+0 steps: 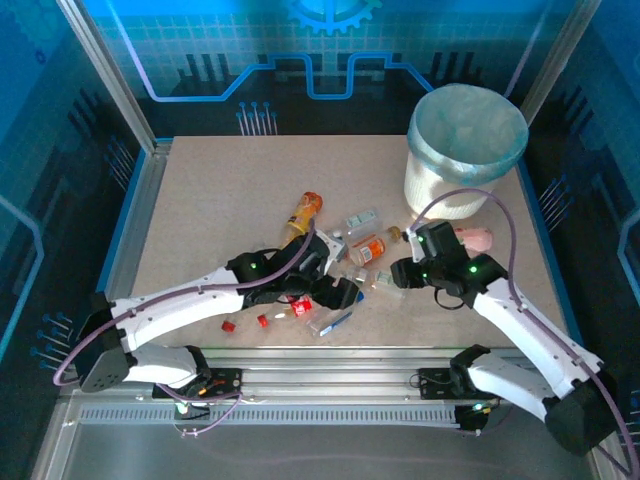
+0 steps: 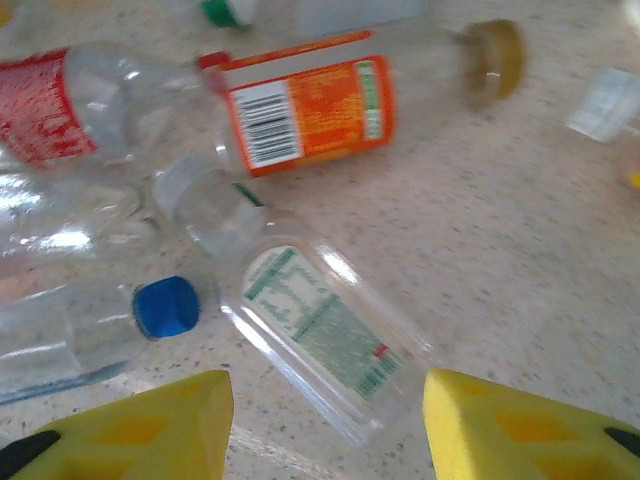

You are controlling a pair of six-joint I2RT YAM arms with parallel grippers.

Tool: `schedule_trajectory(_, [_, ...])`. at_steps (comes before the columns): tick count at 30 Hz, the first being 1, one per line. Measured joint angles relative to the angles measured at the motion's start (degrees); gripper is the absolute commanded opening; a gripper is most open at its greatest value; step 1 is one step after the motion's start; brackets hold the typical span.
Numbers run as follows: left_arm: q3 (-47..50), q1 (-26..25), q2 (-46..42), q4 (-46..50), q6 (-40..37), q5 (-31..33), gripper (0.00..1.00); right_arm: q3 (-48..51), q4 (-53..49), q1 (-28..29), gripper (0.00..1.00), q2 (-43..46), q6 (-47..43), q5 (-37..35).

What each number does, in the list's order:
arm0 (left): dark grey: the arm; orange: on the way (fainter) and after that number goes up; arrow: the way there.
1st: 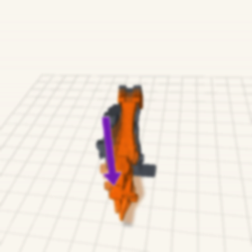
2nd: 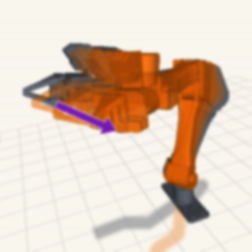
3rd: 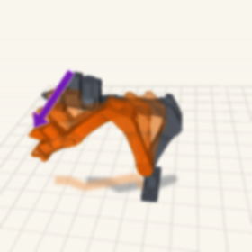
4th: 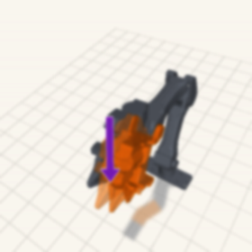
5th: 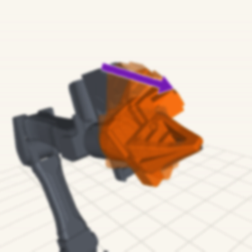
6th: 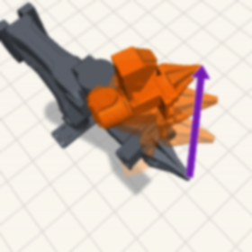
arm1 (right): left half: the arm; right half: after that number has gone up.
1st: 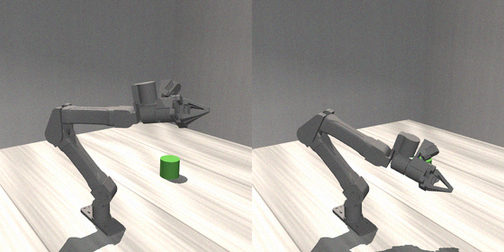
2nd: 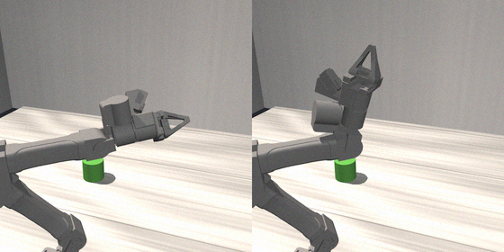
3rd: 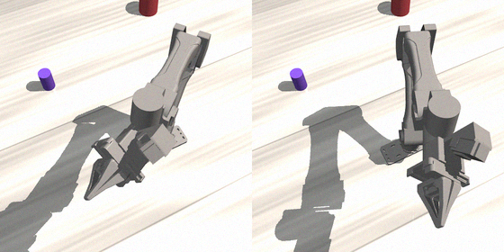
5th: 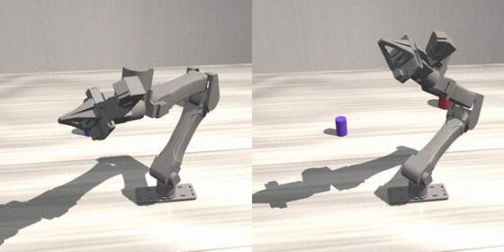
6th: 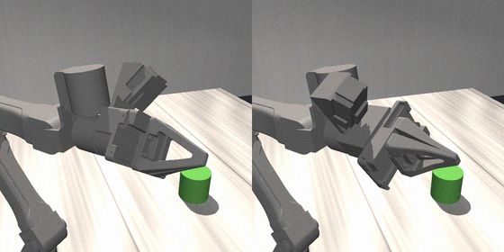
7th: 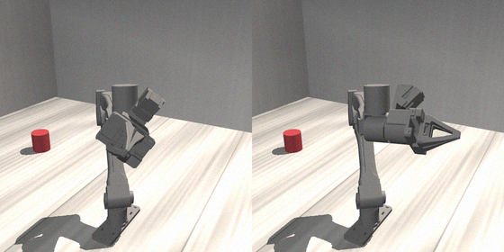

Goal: Put the plastic bottles in the bin

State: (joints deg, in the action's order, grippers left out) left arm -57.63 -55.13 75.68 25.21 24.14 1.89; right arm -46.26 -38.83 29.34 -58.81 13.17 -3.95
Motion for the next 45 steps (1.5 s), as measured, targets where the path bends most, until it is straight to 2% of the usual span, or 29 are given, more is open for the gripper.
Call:
schedule_trajectory(4, [0.90, 1.03, -0.66, 0.44, 1.31, 0.48, 0.87, -2.29, 0.28, 5.31, 0.54, -6.14, -3.63, 0.94])
schedule_trajectory(7, [2.91, 5.14, -4.26, 2.56, 1.44, 1.16, 0.87, -7.56, 0.52, 9.84, 0.54, -12.81, -5.35, 0.94])
schedule_trajectory(11, [4.24, 11.08, -9.64, 6.21, 1.29, 2.47, 0.87, -13.81, 0.33, 11.52, 0.52, -19.56, -6.21, 0.35])
schedule_trajectory(16, [4.63, 14.03, -15.69, 11.61, 0.98, 4.46, 0.87, -19.61, 0.44, 17.16, 0.52, -25.42, -11.15, 0.44])
schedule_trajectory(21, [3.69, 17.22, -22.58, 20.96, 1.33, 7.52, 0.88, -23.67, 0.59, 26.84, 0.52, -29.20, -19.96, 0.42])
schedule_trajectory(26, [-3.39, 22.36, -23.65, 32.96, 2.67, 9.11, 0.92, -26.62, 3.50, 35.17, 0.54, -33.22, -28.96, 0.11])
schedule_trajectory(34, [-4.24, 29.59, -28.68, 38.95, 4.87, 4.44, 0.94, -26.60, 13.77, 40.94, 0.56, -39.50, -39.45, 1.60])
schedule_trajectory(36, [-4.24, 33.11, -28.52, 38.82, 3.93, 4.02, 0.93, -26.60, 15.80, 42.32, 0.55, -41.13, -41.42, 1.79])
schedule_trajectory(39, [-4.26, 43.67, -27.15, 37.40, 1.22, 2.05, 0.93, -26.34, 19.71, 43.36, 0.56, -42.84, -43.91, 3.17])
schedule_trajectory(43, [-4.26, 56.89, -23.61, 33.77, -0.72, -5.99, 0.91, -27.45, 21.33, 43.39, 0.56, -45.16, -46.73, 3.52])
schedule_trajectory(45, [-4.26, 59.49, -22.29, 32.33, -1.11, -9.40, 0.91, -29.03, 21.05, 43.39, 0.56, -47.23, -47.82, 3.30])
